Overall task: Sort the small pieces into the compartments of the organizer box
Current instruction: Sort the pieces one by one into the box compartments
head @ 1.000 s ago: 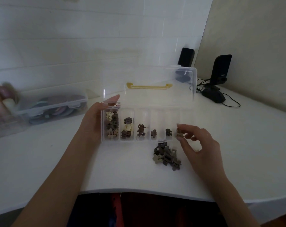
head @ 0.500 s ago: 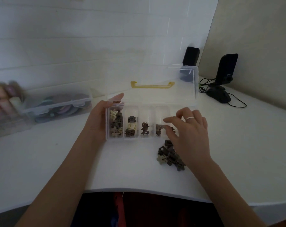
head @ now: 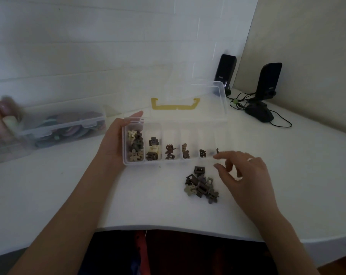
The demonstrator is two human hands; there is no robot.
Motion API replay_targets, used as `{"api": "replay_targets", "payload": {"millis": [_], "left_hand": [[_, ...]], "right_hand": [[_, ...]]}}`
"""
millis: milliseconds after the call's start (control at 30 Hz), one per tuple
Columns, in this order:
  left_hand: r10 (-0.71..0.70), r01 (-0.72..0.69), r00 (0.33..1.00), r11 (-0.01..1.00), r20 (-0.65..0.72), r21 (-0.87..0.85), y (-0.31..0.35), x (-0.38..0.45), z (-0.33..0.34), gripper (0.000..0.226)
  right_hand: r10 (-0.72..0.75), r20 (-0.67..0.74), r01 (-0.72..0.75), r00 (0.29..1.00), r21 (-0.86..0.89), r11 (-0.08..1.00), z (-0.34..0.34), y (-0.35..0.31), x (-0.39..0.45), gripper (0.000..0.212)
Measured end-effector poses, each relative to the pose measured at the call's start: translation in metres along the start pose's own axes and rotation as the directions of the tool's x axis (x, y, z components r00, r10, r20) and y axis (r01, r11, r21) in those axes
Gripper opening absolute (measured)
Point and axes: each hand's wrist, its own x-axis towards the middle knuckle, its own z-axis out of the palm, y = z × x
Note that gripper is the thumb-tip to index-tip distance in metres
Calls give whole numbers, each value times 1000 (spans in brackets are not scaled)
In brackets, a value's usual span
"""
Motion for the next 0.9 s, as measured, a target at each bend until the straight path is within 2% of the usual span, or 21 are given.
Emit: {"api": "replay_targets", "payload": {"millis": [133,267,400,500,600,733,900], "left_hand": [[13,-14,999,1000,-32,-27,-1,0,-1,45],[22,-24,999,999,-47,-43,-2,-4,3,38],[17,-20,998,999,-54,-40,-1,-3,4,36],[15,-18,998,998,-61,-53,-1,-5,5,39],[12,-16,998,998,-66,-53,-3,-5,4,41],[15,-16,998,1000,-66,-17,-3,-3,0,45],[0,-2,1000,999,-31,-37,0,-2,1,44]], "right_hand": [[-69,121,81,990,-94,992,7,0,9,20],[-106,233,122,967,-57,991,19,5,10,27],[-60,298,45,953,56,997,23,6,12,31],[-32,349,16,937,48,999,25,7,13,32],[0,242,-33,970,135,990,20,4,13,19],[-32,71,9,997,302,953,0,-18,19,19],[-211,81,174,974,325,930,-1,-67,50,14]]}}
